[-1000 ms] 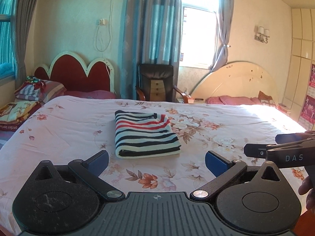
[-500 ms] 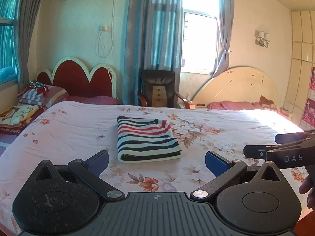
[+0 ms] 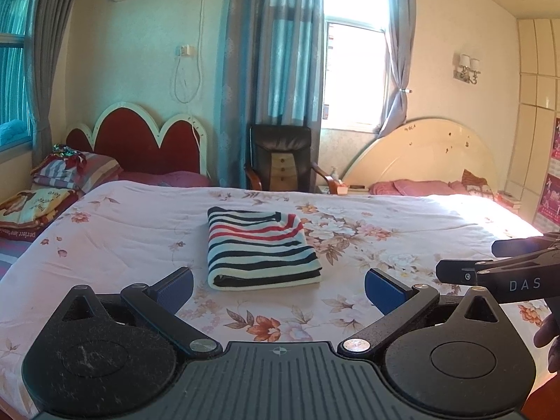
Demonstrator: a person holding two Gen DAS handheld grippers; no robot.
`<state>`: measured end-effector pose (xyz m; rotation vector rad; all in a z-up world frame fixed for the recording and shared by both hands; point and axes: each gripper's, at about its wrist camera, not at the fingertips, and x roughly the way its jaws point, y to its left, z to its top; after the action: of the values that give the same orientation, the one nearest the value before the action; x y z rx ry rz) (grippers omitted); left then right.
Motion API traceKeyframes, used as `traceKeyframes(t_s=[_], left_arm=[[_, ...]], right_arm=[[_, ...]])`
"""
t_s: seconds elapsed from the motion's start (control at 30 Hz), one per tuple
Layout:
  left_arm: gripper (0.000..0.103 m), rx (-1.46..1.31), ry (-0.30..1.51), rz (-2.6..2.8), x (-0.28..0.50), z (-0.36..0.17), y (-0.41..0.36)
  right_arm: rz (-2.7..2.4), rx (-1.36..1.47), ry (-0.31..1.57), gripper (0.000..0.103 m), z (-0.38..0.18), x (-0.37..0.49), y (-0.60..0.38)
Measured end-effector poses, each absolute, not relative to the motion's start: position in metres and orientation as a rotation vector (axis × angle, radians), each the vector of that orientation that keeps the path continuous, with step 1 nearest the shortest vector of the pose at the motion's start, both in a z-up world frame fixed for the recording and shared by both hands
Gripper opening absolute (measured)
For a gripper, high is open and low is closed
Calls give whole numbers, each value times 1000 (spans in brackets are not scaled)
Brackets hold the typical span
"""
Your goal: Fold small clothes
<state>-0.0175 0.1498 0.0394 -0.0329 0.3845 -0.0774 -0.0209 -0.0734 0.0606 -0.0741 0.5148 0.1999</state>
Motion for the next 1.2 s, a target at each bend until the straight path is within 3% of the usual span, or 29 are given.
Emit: traceKeyframes(t_s=[1.2], left_arm=[[103,6,391,-69,-12,39,144]], right_arm=[[213,-84,510,102,62,-15,-80]])
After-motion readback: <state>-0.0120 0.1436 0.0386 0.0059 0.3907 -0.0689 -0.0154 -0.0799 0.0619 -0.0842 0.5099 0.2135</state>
